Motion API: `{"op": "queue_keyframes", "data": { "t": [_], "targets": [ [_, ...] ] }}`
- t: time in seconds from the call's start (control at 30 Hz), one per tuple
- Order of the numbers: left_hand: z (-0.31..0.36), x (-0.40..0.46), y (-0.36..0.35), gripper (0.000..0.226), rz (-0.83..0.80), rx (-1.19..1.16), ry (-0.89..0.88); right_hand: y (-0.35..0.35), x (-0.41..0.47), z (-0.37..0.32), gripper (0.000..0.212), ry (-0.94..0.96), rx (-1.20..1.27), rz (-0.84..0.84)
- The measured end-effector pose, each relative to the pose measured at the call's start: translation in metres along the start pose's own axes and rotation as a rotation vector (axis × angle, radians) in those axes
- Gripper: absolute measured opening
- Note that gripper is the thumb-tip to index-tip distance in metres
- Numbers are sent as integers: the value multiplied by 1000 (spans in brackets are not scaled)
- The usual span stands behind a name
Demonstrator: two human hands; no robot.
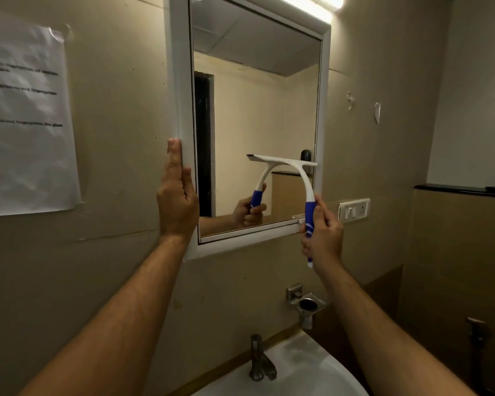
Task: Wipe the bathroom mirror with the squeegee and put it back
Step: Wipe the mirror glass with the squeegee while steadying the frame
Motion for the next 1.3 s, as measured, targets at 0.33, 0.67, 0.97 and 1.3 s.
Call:
{"op": "queue_keyframes", "data": {
  "t": [0.33,0.67,0.97,1.3],
  "targets": [
    [-6,-18,0,49,8,-26,47,57,-61,100,35,-160,-189,47],
    [-3,-22,0,49,27,15,54,15,-35,36,24,-47,-74,-80],
    [-2,-33,7,47,64,29,147,41,-81,91,26,-103,-103,-135],
    [-4,-42,5,45,99,8,149,-26,-63,37,36,62,13,-236]
  ]
}}
Point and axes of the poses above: each hand's wrist, its own x-axis towards the middle knuckle, its own y-axis out of the back of the hand, z = x × y, the point moved 7 cm from there along x, towards the middle knuckle, and after that the axes turned 3 degrees about y, right-handed, at the moved point
